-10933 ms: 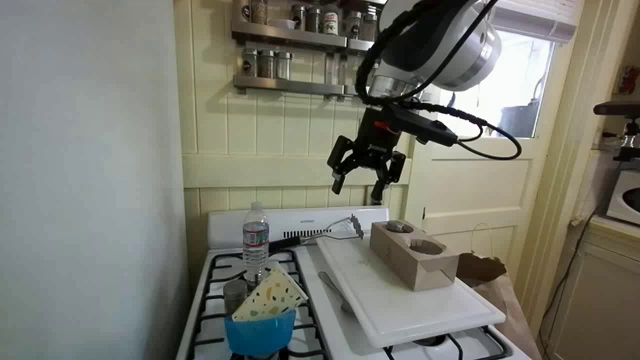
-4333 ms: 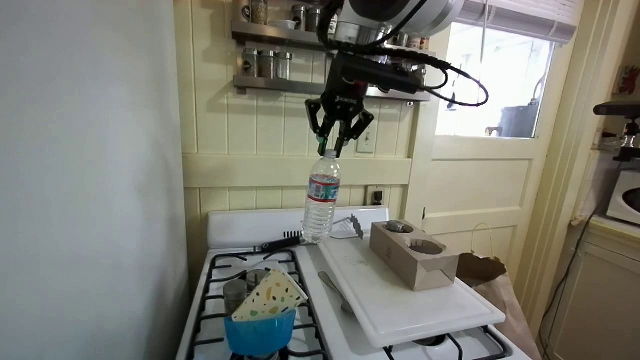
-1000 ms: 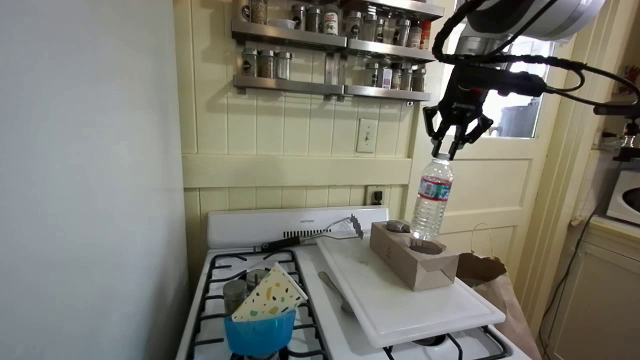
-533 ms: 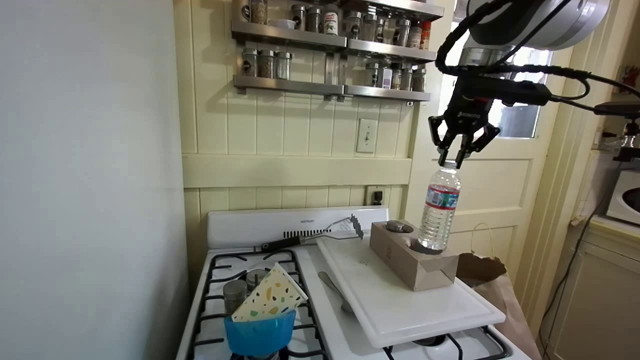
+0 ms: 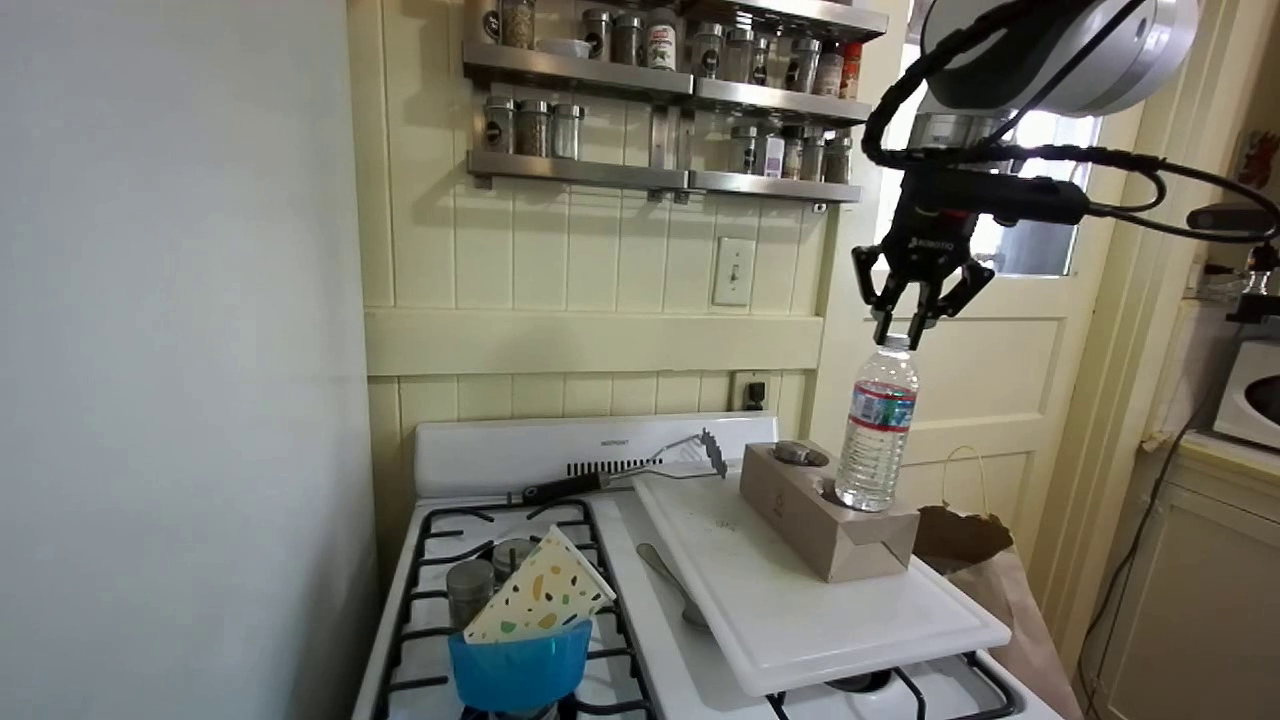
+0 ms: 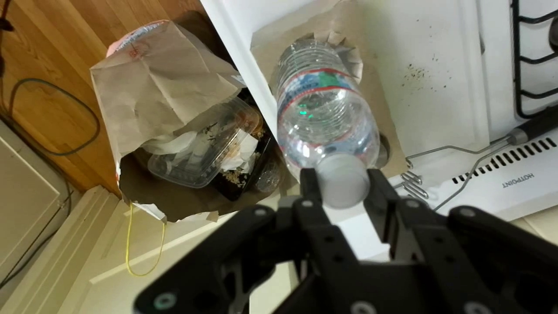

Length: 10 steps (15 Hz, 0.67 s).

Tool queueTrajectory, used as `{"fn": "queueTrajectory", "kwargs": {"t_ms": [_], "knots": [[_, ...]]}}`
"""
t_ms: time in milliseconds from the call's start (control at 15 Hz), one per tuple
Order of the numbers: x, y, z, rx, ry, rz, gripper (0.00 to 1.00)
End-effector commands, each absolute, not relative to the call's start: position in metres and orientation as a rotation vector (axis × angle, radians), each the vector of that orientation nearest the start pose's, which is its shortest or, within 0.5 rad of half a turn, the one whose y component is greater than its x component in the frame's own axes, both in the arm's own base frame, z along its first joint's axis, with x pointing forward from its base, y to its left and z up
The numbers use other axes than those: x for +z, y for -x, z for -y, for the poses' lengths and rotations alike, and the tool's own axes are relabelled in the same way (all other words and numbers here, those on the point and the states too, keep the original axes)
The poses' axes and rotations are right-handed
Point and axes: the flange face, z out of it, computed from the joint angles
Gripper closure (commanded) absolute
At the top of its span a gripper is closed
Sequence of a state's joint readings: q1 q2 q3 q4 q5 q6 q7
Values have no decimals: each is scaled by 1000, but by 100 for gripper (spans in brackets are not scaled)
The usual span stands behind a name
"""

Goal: Move the clear bottle to the empty hole of the wooden object

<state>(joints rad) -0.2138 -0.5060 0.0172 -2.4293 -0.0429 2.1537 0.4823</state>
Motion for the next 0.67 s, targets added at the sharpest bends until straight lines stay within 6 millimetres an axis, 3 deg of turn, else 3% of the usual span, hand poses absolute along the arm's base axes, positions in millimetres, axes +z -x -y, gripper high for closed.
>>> {"fn": "queueTrajectory", "kwargs": {"t_ms": [0,600], "knots": [[507,-416,83,-398,2954,-1060,92],[485,-430,70,-341,2981,-1052,92]]}}
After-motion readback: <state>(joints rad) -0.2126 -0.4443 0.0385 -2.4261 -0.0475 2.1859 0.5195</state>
